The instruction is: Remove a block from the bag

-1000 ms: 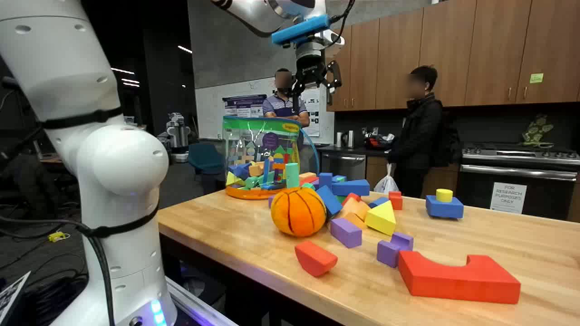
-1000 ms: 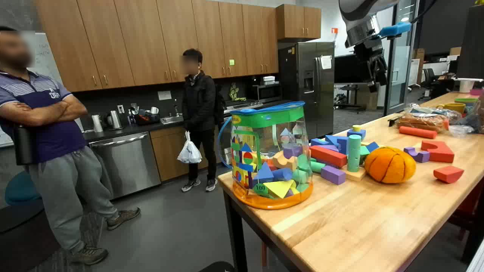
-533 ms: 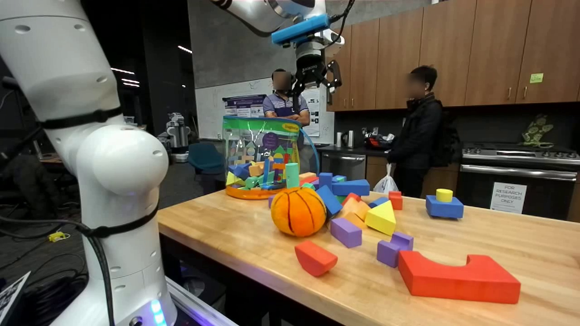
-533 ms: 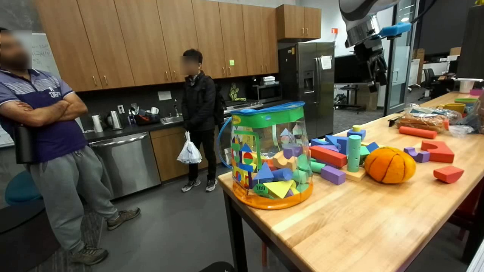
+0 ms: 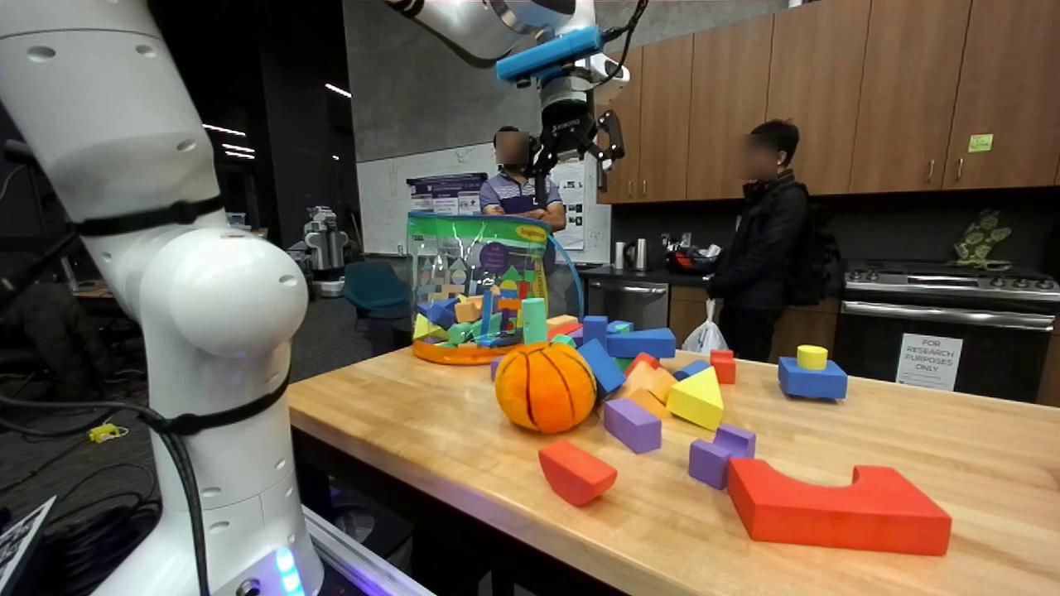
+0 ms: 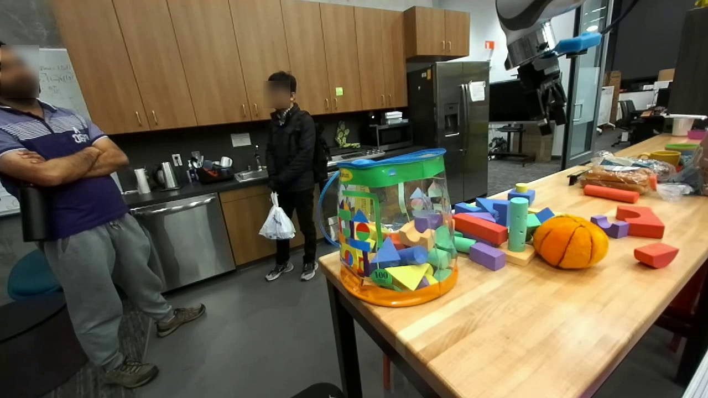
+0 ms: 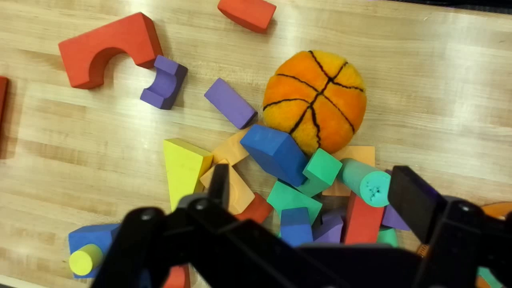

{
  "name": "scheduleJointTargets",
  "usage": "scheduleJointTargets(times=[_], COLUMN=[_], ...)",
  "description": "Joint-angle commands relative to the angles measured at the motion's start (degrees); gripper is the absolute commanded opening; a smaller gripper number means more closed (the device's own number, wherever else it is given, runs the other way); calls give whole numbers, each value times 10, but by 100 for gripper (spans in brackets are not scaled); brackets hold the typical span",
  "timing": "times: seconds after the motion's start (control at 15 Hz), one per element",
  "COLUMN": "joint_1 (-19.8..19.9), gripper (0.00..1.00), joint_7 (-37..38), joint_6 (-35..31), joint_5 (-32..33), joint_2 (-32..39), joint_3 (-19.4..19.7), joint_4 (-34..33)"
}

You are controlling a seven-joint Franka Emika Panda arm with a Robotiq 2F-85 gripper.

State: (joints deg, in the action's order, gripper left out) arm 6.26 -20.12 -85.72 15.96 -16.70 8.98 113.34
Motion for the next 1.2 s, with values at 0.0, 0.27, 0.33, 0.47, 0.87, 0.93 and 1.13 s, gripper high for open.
scheduleJointTargets(times=[0.0,0.27,0.33,0.47,0.87,0.93,1.13], joint_1=[-3,-10,-12,-19,-55,-61,-80], gripper=[100,100,100,100,100,100,100], joint_7=[2,11,15,31,75,81,108], joint_6=[1,4,3,-3,-20,-22,-38], joint_5=[5,23,30,45,109,121,152], joint_2=[1,8,8,9,27,33,57], joint_3=[1,-13,-18,-32,-97,-108,-138], joint_4=[-2,-24,-29,-50,-122,-133,-165])
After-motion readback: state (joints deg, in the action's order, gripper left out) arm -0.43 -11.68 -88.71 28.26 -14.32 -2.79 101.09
